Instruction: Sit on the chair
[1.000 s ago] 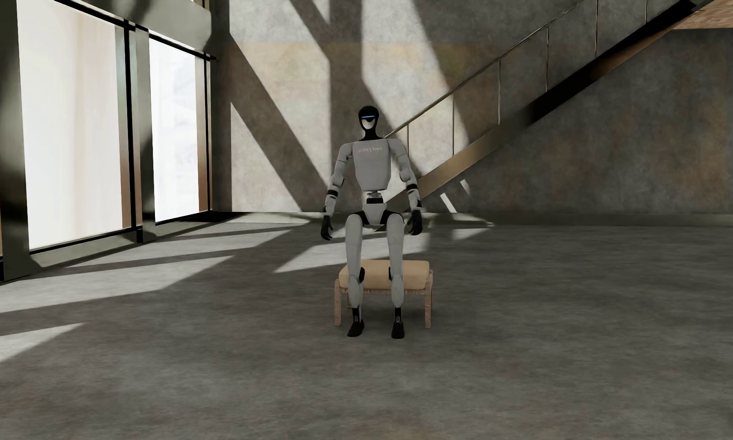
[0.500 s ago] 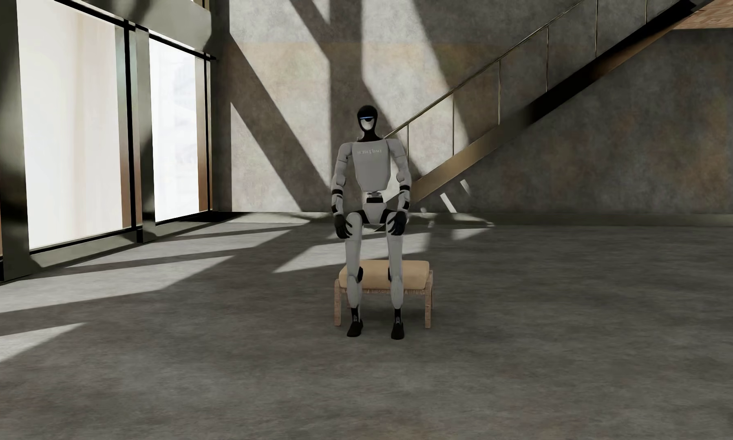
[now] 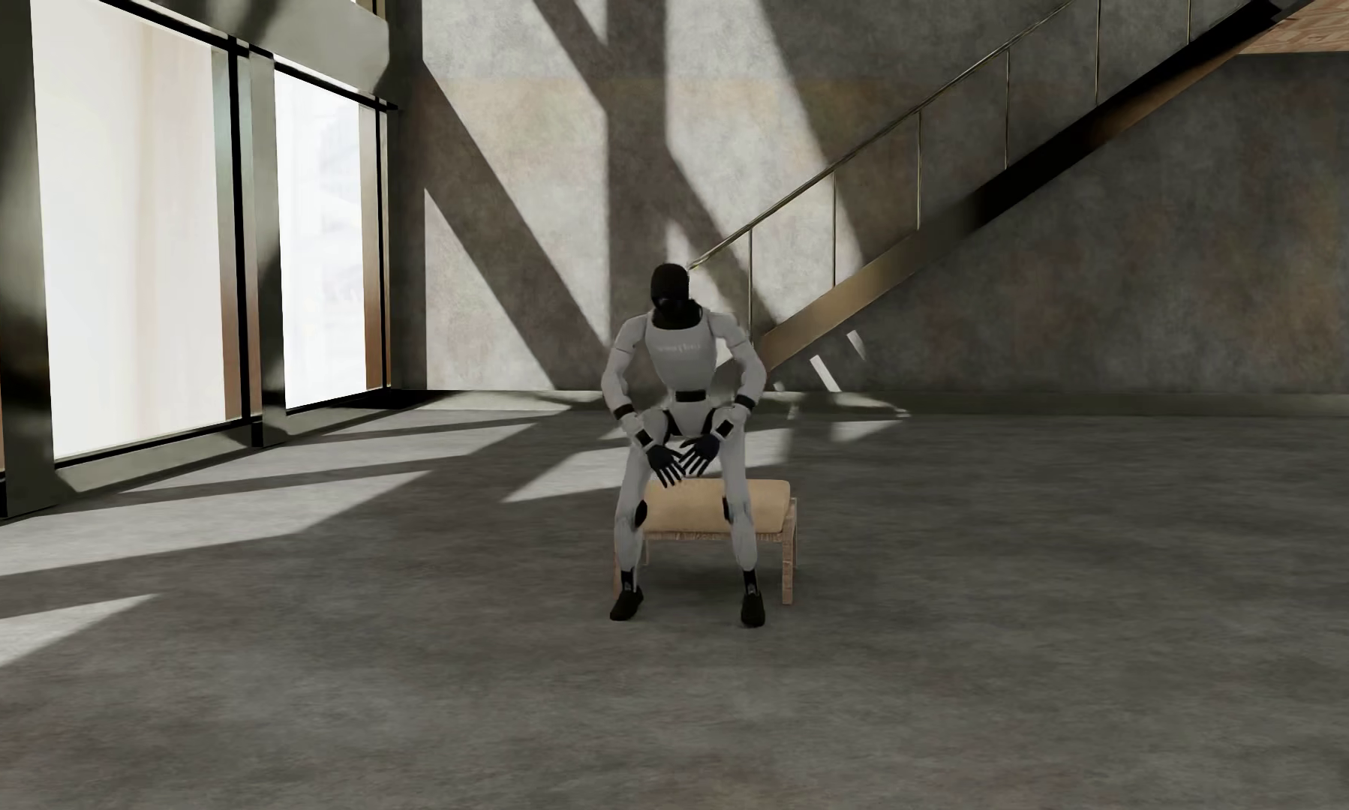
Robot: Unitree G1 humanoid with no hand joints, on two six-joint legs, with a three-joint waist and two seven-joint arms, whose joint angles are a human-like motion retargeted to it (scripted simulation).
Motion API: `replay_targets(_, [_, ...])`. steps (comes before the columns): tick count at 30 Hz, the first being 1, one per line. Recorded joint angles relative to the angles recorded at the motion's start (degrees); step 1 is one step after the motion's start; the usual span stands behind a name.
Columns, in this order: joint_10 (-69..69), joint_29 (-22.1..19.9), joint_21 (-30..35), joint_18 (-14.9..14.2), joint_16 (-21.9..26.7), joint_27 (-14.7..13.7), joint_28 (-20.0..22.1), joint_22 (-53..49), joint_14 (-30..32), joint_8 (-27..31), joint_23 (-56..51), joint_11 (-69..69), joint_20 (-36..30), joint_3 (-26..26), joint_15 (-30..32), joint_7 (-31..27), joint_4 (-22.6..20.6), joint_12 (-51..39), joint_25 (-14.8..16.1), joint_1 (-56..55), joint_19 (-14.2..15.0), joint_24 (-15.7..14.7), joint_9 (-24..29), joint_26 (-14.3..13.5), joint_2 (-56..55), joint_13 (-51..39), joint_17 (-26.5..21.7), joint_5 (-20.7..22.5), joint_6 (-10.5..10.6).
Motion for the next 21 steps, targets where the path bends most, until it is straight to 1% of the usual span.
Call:
replay_targets(1, [3.8, -4.4, 2.0, -0.6, 2.4, -0.3, 2.4, -3.7, -1.0, 0.8, -3.3, 4.0, -1.0, 0.1, -1.2, -0.7, 0.3, -2.2, 0.6, -3.7, 0.4, -1.1, 1.7, -0.8, -3.5, -2.9, -2.3, -0.4, 0.1])
replay_targets(2, [7.6, -7.6, 3.6, -1.2, 4.8, -1.0, 5.1, -7.3, -1.8, 1.7, -7.1, 7.9, -1.9, 0.2, -2.4, -1.5, 0.5, -4.1, 1.4, -7.5, 0.7, -2.4, 3.1, -1.8, -7.1, -5.6, -4.8, -0.7, 0.0])
replay_targets(4, [14.9, -14.8, 7.4, -2.8, 9.7, -1.7, 10.7, -14.8, -3.6, 3.8, -16.3, 15.9, -3.5, 0.3, -4.9, -2.8, 0.8, -7.5, 4.7, -14.4, 1.0, -5.9, 5.7, -3.3, -13.9, -10.9, -11.0, -1.3, 0.1])
replay_targets(6, [22.8, -21.5, 11.7, -4.3, 15.6, -1.8, 15.8, -23.0, -5.2, 5.6, -25.3, 24.1, -3.7, 0.2, -7.0, -3.9, 1.7, -9.3, 7.4, -21.0, 1.4, -9.4, 7.4, -4.3, -20.4, -16.0, -17.1, -1.6, -0.1])
replay_targets(9, [33.9, -28.8, 14.2, -5.9, 22.5, -2.8, 21.3, -32.3, -7.3, 7.9, -35.0, 35.2, -2.7, 0.1, -10.1, -5.9, 3.2, -10.8, 10.2, -29.0, 2.2, -13.0, 9.8, -6.2, -28.1, -20.8, -24.2, -1.8, -0.5])
replay_targets(11, [39.8, -31.4, 14.5, -6.0, 25.4, -3.2, 23.6, -37.0, -8.0, 9.2, -39.2, 41.3, -1.5, 0.1, -11.6, -6.9, 3.2, -10.8, 11.2, -32.8, 2.4, -14.5, 10.9, -7.2, -31.8, -22.3, -27.6, -1.9, -0.6])
replay_targets(13, [44.5, -32.5, 14.2, -5.7, 26.5, -3.1, 24.6, -39.6, -8.4, 10.1, -41.9, 46.0, 0.2, 0.2, -12.4, -7.6, 3.2, -10.0, 11.7, -34.9, 2.6, -14.9, 11.5, -7.4, -33.9, -22.7, -30.0, -2.2, -0.5])
replay_targets(15, [47.9, -32.1, 11.7, -5.1, 26.5, -2.5, 23.8, -40.1, -8.4, 10.7, -42.4, 49.3, 2.5, 0.3, -12.2, -8.0, 3.3, -7.9, 11.7, -35.2, 2.7, -14.8, 11.4, -6.9, -34.5, -20.4, -30.8, -2.1, -0.6])
replay_targets(18, [51.3, -28.2, 4.6, -3.7, 23.5, -1.3, 20.0, -37.5, -7.9, 11.5, -39.7, 52.4, 5.3, 0.5, -11.1, -8.0, 2.8, -4.9, 10.2, -33.4, 2.4, -12.9, 10.1, -5.3, -33.4, -13.8, -29.0, -2.1, -0.6])
replay_targets(21, [53.0, -22.9, -4.6, -2.5, 19.7, -0.4, 15.1, -32.1, -6.5, 11.3, -34.0, 53.9, 7.7, 0.5, -9.7, -7.9, 2.9, -1.1, 8.8, -29.4, 2.3, -10.6, 8.5, -3.5, -29.3, -5.3, -24.3, -2.2, -0.5])
